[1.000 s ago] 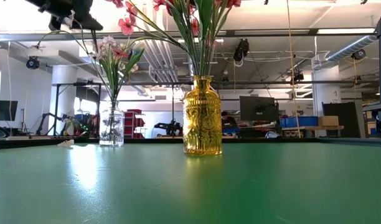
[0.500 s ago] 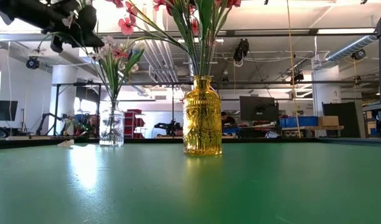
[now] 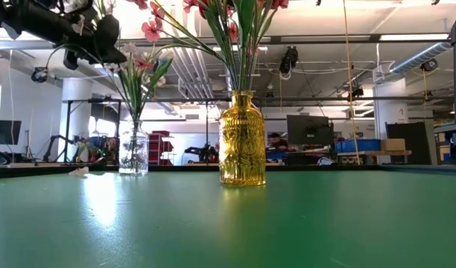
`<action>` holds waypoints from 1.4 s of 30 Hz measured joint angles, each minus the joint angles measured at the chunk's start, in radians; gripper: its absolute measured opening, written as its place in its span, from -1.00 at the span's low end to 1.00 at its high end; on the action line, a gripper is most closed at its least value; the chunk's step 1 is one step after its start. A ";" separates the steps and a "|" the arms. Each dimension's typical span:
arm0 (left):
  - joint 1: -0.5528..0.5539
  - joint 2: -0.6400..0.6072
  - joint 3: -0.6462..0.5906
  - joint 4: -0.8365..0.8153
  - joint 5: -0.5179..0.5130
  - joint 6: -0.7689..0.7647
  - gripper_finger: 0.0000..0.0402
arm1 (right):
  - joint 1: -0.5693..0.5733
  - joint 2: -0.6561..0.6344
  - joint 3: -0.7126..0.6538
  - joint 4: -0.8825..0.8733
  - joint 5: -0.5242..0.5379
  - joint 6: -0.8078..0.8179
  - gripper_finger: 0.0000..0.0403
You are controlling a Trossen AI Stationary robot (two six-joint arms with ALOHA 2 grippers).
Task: Sort flowers into vase by color
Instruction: Put the white flower into the transparent vase
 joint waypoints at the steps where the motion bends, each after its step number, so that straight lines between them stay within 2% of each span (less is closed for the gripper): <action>1: 0.000 0.001 0.001 -0.007 0.002 0.000 -1.00 | 0.000 0.000 0.000 0.000 0.000 0.000 0.33; 9: 0.001 0.036 0.034 -0.029 0.074 0.004 -1.00 | 0.000 0.000 0.000 0.000 0.000 0.000 0.33; 19: 0.001 0.134 0.050 -0.034 0.074 0.015 -1.00 | 0.000 0.000 0.000 0.000 0.000 0.000 0.30; 33: 0.001 0.178 0.156 -0.114 0.044 0.095 -1.00 | 0.000 0.000 0.000 0.000 0.000 0.000 0.31; 42: 0.001 0.242 0.166 -0.134 0.044 0.105 -1.00 | 0.000 0.000 0.000 0.000 0.000 0.000 0.29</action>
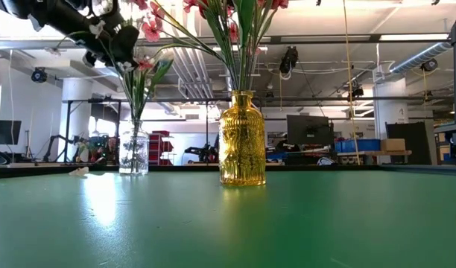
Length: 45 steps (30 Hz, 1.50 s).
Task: Sort flowers into vase by color
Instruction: Put the white flower into the transparent vase
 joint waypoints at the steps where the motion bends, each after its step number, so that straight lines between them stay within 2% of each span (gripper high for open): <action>1: 0.000 0.008 0.000 0.000 0.000 -0.002 -1.00 | 0.000 0.000 0.000 0.000 0.000 0.000 0.30; 17: 0.000 0.029 0.002 -0.012 0.001 -0.052 -1.00 | 0.000 0.000 0.000 0.000 0.000 0.000 0.28; 23: 0.000 0.022 0.002 -0.019 0.001 -0.052 -0.88 | 0.000 0.000 0.000 -0.001 0.000 0.000 0.32; 29: 0.000 0.021 0.022 -0.090 0.002 -0.048 -0.65 | 0.000 0.000 -0.001 -0.001 0.000 0.000 0.35; 40: 0.000 0.021 0.136 -0.283 0.002 -0.027 0.04 | 0.000 0.001 -0.001 -0.001 0.000 0.000 0.32; 45: 0.000 0.014 0.171 -0.322 0.002 -0.026 0.19 | 0.000 0.001 -0.002 -0.001 0.000 0.000 0.36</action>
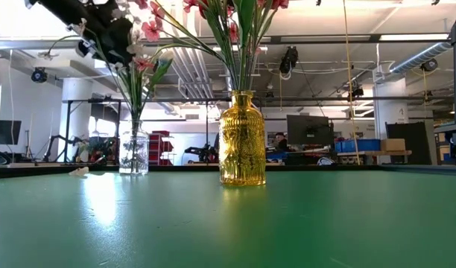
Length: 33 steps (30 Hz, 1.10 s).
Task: Sort flowers into vase by color
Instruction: Put the white flower into the transparent vase
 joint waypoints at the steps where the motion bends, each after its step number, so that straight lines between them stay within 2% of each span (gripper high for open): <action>1: 0.000 -0.002 0.011 -0.010 0.000 0.000 0.20 | 0.000 0.000 0.000 0.000 0.000 0.000 0.36; 8: 0.000 -0.019 0.055 -0.063 -0.001 0.000 0.22 | 0.000 0.000 0.000 -0.014 0.000 0.000 0.34; 11: 0.000 -0.021 0.054 -0.063 -0.001 0.000 0.15 | 0.000 0.000 0.000 -0.017 0.000 0.000 0.33; 14: 0.000 -0.020 0.049 -0.071 0.000 0.000 -0.04 | 0.000 0.000 0.000 -0.017 0.000 0.000 0.34; 23: 0.000 -0.021 0.046 -0.071 0.030 -0.004 -0.89 | 0.000 0.000 -0.001 -0.017 0.000 0.000 0.37; 25: -0.001 -0.019 0.046 -0.068 0.033 -0.010 -0.97 | 0.000 0.000 0.000 -0.017 0.000 0.000 0.36; 33: -0.001 0.012 0.045 -0.068 0.033 -0.049 -0.98 | 0.000 0.000 -0.001 -0.017 0.000 0.000 0.34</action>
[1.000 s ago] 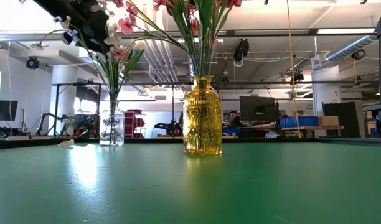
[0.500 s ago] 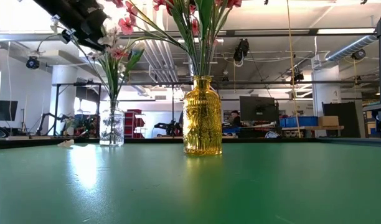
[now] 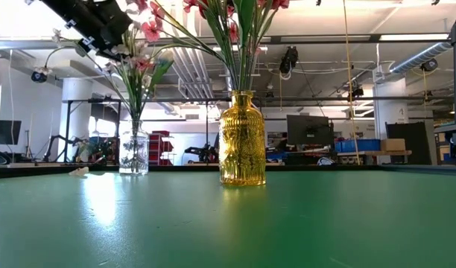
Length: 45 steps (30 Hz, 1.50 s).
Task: Sort flowers into vase by color
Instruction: Put the white flower into the transparent vase
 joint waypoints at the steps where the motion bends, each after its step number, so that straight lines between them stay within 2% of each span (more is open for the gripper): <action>1: 0.000 0.005 0.000 0.000 0.000 -0.009 -0.99 | 0.000 0.000 0.000 0.000 0.000 0.000 0.35; 15: 0.001 0.081 -0.003 -0.037 0.000 -0.099 -0.95 | 0.000 0.000 0.000 -0.003 0.000 0.000 0.34; 19: 0.001 0.072 -0.003 -0.041 0.000 -0.099 -0.82 | 0.000 0.000 0.000 -0.004 0.000 0.000 0.35; 28: 0.000 0.025 -0.003 -0.060 0.000 -0.068 -0.31 | 0.000 0.000 0.000 -0.009 0.001 0.001 0.38; 32: 0.000 0.001 -0.003 -0.060 0.000 -0.049 -0.15 | 0.000 0.000 0.000 -0.008 0.001 0.001 0.36; 37: 0.000 -0.015 -0.003 -0.061 0.000 -0.044 -0.05 | 0.000 0.002 0.000 0.000 0.001 0.000 0.37; 45: 0.000 -0.014 -0.003 -0.070 0.000 -0.044 -0.03 | 0.000 0.004 0.000 -0.004 0.002 0.000 0.36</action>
